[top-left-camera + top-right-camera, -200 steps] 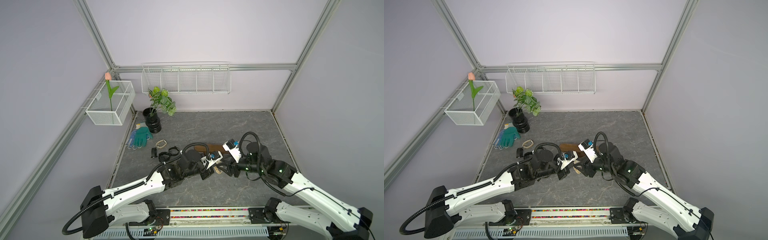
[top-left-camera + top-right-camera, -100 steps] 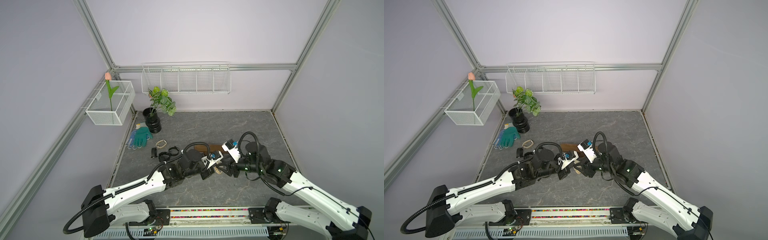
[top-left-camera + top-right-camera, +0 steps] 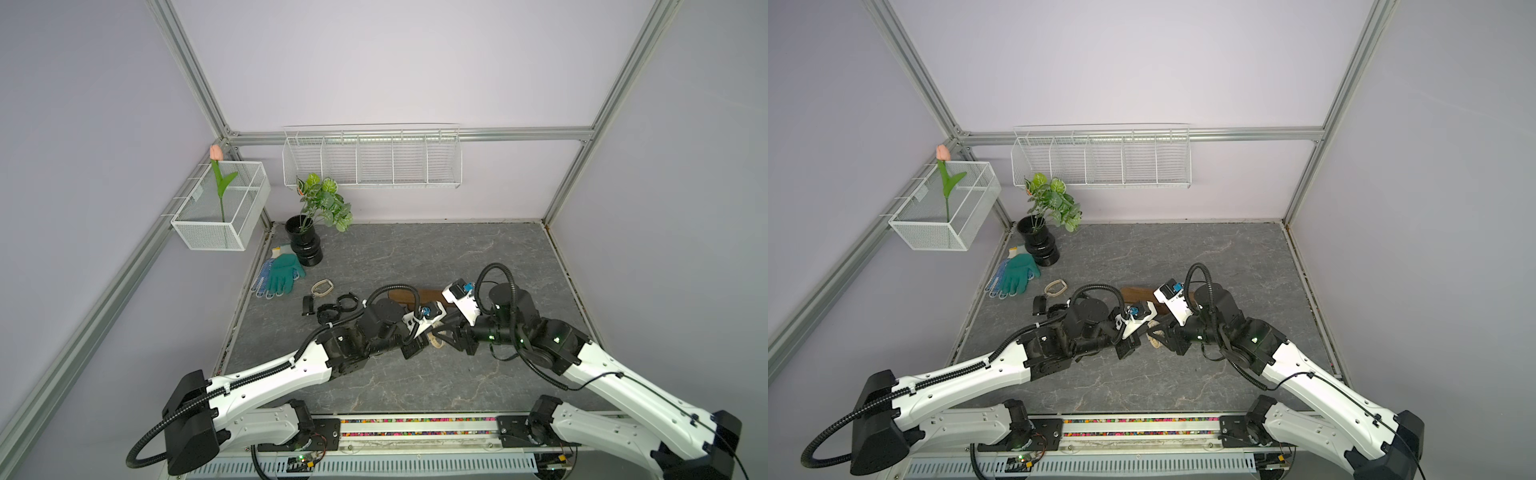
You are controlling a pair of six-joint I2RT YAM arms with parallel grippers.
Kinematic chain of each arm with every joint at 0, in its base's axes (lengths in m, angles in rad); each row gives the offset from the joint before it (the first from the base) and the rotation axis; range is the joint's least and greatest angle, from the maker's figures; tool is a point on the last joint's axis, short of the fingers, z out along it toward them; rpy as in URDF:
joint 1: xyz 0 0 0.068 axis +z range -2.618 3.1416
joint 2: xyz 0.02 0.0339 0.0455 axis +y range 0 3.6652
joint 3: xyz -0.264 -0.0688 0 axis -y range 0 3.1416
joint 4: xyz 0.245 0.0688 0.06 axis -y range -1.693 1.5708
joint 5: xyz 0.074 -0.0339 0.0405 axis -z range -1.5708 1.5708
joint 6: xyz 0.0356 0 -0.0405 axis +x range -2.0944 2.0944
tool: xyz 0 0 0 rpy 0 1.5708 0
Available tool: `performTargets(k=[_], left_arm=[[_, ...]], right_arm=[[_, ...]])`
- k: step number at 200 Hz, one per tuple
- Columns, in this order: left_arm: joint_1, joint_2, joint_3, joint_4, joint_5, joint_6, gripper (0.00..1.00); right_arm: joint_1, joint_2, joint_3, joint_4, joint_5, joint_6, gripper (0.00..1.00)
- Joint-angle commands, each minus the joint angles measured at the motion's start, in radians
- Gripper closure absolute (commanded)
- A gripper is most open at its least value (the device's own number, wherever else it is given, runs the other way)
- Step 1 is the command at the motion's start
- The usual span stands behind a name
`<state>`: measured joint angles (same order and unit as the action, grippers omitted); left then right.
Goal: Place watch on stand
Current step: Pick up the watch at the center of the board, then place the watch on the stand.
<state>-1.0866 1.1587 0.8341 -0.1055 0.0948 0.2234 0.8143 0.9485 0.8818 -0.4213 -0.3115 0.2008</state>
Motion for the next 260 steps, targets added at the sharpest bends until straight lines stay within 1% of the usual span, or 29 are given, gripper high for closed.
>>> performTargets(k=[1,11,19,27,34,39,48,63,86,97,105,116,125,132,159,184,196,216,224,232,239,260], left_arm=[[0.002,-0.007,0.036,-0.01,-0.009,0.015,0.97],[0.002,-0.006,0.036,-0.011,-0.017,0.011,0.95],[0.002,-0.006,0.038,-0.013,-0.03,0.0,0.94],[0.002,-0.005,0.038,-0.017,-0.054,-0.016,0.89],[0.002,-0.005,0.039,-0.024,-0.069,-0.022,0.85],[0.002,-0.006,0.04,-0.028,-0.08,-0.022,0.79],[0.002,-0.008,0.036,-0.03,-0.098,-0.024,0.72],[0.002,-0.014,0.027,-0.025,-0.113,-0.024,0.65],[0.002,-0.022,0.014,-0.01,-0.139,-0.036,0.55],[0.005,-0.03,-0.001,0.009,-0.17,-0.054,0.51],[0.01,-0.034,-0.012,0.025,-0.201,-0.069,0.5],[0.017,-0.033,-0.022,0.045,-0.28,-0.101,0.46],[0.028,-0.019,-0.014,0.041,-0.362,-0.13,0.45],[0.049,-0.007,-0.001,0.021,-0.391,-0.149,0.45],[0.162,0.041,0.038,-0.028,-0.426,-0.258,0.45],[0.253,0.098,0.072,-0.057,-0.445,-0.359,0.42],[0.294,0.144,0.102,-0.087,-0.461,-0.416,0.4],[0.342,0.26,0.206,-0.23,-0.504,-0.503,0.4],[0.358,0.303,0.245,-0.277,-0.491,-0.524,0.4],[0.37,0.334,0.267,-0.297,-0.453,-0.534,0.39],[0.378,0.352,0.272,-0.294,-0.424,-0.539,0.39],[0.391,0.386,0.27,-0.258,-0.358,-0.551,0.32]], right_arm=[[0.008,-0.007,0.003,0.022,0.006,-0.014,0.68],[0.008,-0.011,0.003,0.02,0.018,-0.008,0.68],[0.005,-0.015,0.003,0.021,0.051,0.012,0.63],[-0.004,-0.019,0.003,0.018,0.085,0.033,0.63],[-0.018,-0.018,0.003,0.014,0.089,0.043,0.64],[-0.027,-0.017,0.003,0.01,0.088,0.049,0.64],[-0.043,-0.017,0.003,0.007,0.089,0.058,0.66],[-0.07,-0.017,0.003,0.01,0.099,0.074,0.7],[-0.103,-0.019,0.003,0.003,0.136,0.084,0.71],[-0.122,-0.02,0.003,-0.003,0.159,0.086,0.71],[-0.138,-0.02,-0.025,-0.006,0.177,0.086,0.71],[-0.162,-0.014,-0.027,-0.013,0.201,0.081,0.71],[-0.186,-0.004,-0.027,-0.022,0.223,0.074,0.71],[-0.203,0.005,-0.029,-0.027,0.241,0.068,0.71],[-0.286,0.036,-0.045,-0.026,0.313,0.052,0.72],[-0.364,0.074,-0.045,-0.036,0.415,0.057,0.73],[-0.402,0.096,-0.049,-0.023,0.429,0.061,0.73],[-0.447,0.143,-0.059,0.005,0.437,0.069,0.74],[-0.457,0.16,-0.064,0.021,0.439,0.069,0.75],[-0.463,0.175,-0.073,0.047,0.442,0.068,0.75],[-0.466,0.189,-0.079,0.066,0.446,0.07,0.75],[-0.47,0.244,-0.081,0.105,0.462,0.063,0.76]])
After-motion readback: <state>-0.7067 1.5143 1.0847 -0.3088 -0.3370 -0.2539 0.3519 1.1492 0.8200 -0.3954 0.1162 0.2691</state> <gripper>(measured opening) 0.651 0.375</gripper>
